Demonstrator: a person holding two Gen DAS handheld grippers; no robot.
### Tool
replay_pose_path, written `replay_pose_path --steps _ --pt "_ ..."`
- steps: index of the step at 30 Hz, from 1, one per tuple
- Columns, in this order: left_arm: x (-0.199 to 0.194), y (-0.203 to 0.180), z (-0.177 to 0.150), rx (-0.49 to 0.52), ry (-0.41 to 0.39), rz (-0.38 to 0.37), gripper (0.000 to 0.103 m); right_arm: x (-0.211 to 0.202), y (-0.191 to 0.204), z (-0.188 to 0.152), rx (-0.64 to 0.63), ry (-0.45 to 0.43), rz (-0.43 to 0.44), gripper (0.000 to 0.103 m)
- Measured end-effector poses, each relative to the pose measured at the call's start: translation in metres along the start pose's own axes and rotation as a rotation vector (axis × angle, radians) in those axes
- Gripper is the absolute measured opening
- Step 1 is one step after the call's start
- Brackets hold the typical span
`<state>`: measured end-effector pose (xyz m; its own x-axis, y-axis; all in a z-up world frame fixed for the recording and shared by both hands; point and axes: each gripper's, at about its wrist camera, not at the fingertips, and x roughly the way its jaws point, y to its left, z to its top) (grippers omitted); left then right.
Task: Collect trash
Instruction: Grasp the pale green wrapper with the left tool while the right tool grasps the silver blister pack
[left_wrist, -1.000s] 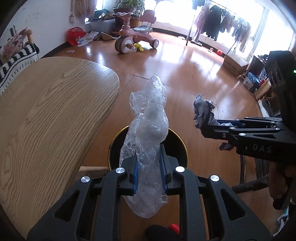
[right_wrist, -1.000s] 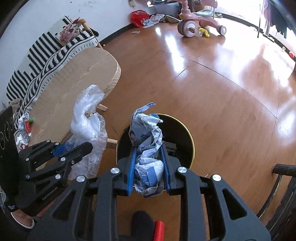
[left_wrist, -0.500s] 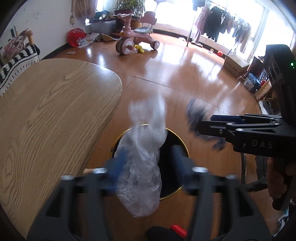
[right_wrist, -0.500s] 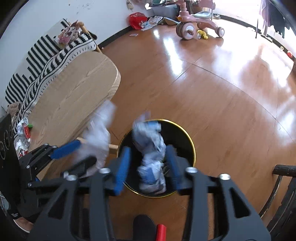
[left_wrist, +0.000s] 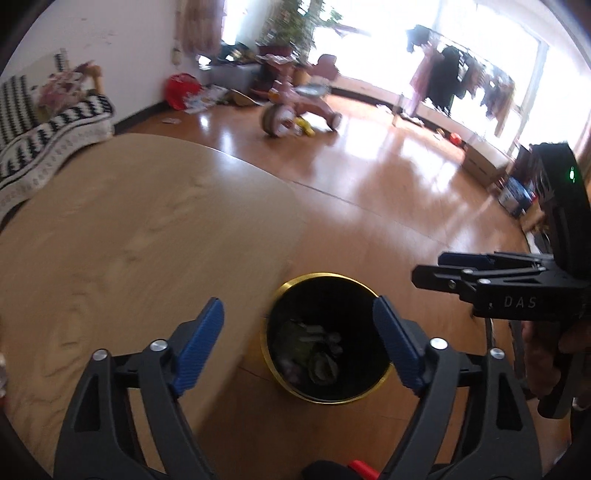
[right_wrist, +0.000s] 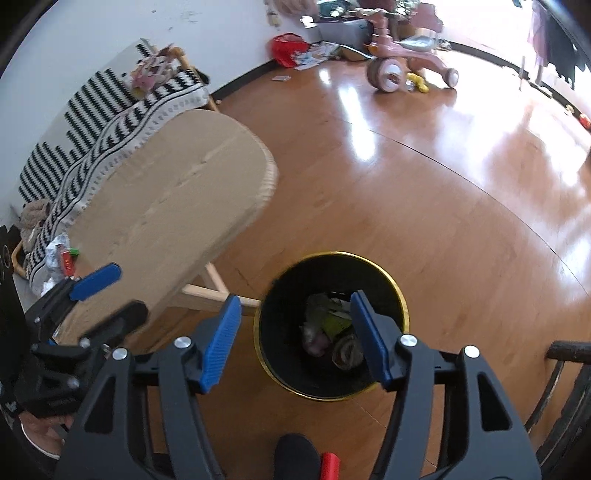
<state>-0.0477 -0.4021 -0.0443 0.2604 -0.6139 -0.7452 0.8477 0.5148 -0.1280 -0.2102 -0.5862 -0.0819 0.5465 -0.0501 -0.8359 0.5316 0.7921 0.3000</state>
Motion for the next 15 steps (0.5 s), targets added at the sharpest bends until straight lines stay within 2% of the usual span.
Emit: replay_pose_path --steps 4,9,11,15 --pt "-0.037 0.045 -0.003 -0.068 -0.042 0.069 0.086 0.003 0.045 0.012 -0.055 -0.009 0.051 0.06" --pt "-0.098 0.124 -0.025 -0.196 -0.106 0.192 0.087 0.02 0.13 0.021 -0.155 0.002 0.143 0.06" --pt "-0.125 0.161 -0.042 -0.263 -0.129 0.256 0.087 0.029 0.163 0.024 -0.196 0.014 0.176 0.06" --pt "-0.175 0.234 -0.083 -0.39 -0.152 0.38 0.087 0.054 0.254 0.019 -0.303 0.045 0.263 0.06"
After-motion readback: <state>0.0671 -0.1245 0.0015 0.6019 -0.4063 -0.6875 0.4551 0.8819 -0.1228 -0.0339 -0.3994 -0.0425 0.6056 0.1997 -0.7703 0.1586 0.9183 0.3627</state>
